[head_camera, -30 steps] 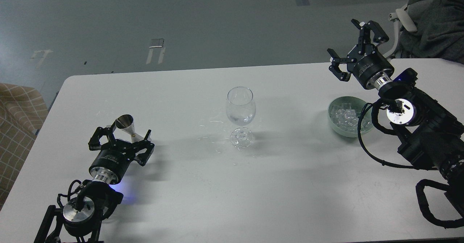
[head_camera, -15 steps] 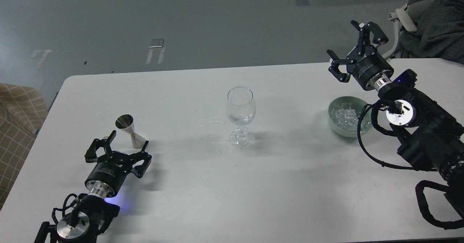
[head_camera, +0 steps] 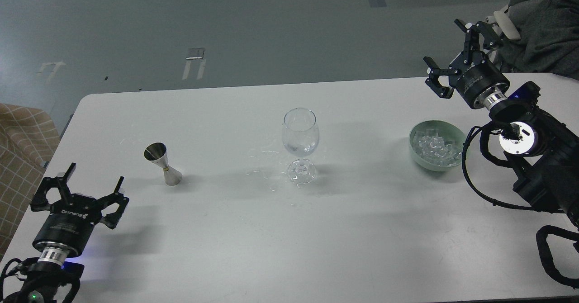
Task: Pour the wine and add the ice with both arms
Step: 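Raise the left gripper away from the jigger, then reach the right gripper down into the green ice bowl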
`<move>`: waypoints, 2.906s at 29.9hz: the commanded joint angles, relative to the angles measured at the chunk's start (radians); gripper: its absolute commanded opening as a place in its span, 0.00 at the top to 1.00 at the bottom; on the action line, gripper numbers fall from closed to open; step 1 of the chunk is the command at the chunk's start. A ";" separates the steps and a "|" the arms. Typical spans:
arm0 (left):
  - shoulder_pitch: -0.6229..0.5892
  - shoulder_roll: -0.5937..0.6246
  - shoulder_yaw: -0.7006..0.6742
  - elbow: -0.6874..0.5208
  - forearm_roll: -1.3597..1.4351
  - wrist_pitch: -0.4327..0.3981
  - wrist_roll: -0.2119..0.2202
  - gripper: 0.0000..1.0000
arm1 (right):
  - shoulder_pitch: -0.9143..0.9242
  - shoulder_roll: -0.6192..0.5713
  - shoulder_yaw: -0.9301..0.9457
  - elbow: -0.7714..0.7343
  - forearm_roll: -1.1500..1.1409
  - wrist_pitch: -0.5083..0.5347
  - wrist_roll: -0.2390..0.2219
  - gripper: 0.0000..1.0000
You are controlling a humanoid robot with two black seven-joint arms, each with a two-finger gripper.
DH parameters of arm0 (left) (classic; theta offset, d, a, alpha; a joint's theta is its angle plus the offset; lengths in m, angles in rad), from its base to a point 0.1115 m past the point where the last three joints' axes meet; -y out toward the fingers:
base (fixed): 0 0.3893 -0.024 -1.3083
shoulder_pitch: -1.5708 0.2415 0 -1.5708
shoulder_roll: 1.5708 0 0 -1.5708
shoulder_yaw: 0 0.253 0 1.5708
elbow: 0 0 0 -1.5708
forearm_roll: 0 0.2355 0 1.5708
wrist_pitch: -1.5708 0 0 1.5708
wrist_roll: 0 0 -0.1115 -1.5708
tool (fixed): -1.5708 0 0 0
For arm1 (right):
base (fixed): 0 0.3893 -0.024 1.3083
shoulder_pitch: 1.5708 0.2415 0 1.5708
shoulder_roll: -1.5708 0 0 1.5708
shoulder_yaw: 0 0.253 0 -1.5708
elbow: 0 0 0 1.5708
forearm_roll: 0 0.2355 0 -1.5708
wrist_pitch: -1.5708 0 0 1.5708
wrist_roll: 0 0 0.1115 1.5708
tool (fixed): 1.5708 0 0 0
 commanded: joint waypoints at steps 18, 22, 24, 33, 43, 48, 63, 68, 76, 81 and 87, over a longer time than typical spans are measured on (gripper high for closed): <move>-0.466 0.236 0.072 0.063 0.629 -0.015 -0.157 0.03 | -0.026 -0.097 -0.002 0.140 -0.005 0.000 -0.002 0.00; -0.560 0.236 0.183 0.141 0.669 -0.015 -0.232 0.03 | -0.020 -0.095 -0.003 0.141 -0.058 0.000 -0.002 0.00; -0.595 0.238 0.225 0.179 0.675 -0.015 -0.274 0.03 | -0.020 -0.095 -0.003 0.149 -0.110 0.000 -0.003 0.00; -0.729 0.234 0.542 0.262 0.773 0.218 -0.383 0.02 | -0.019 -0.098 -0.065 0.210 -0.235 0.000 -0.002 0.00; -0.778 0.219 0.626 0.262 0.945 0.247 -0.415 0.02 | -0.020 -0.127 -0.092 0.242 -0.354 0.000 -0.002 0.00; -0.790 0.192 0.624 0.262 0.774 0.250 -0.392 0.02 | -0.034 -0.250 -0.149 0.363 -0.471 -0.005 0.000 0.00; -0.792 0.161 0.625 0.259 0.687 0.252 -0.354 0.02 | -0.152 -0.601 -0.210 0.697 -1.165 -0.231 0.007 0.00; -0.790 0.144 0.629 0.256 0.689 0.252 -0.354 0.02 | -0.221 -0.583 -0.212 0.692 -1.414 -0.314 0.007 0.00; -0.785 0.141 0.630 0.252 0.689 0.250 -0.354 0.02 | -0.273 -0.526 -0.217 0.684 -1.535 -0.341 0.007 0.04; -0.784 0.135 0.630 0.250 0.689 0.250 -0.354 0.02 | -0.292 -0.483 -0.218 0.683 -1.569 -0.343 0.007 0.21; -0.784 0.135 0.630 0.250 0.689 0.250 -0.354 0.02 | -0.299 -0.436 -0.229 0.648 -1.609 -0.341 0.006 0.37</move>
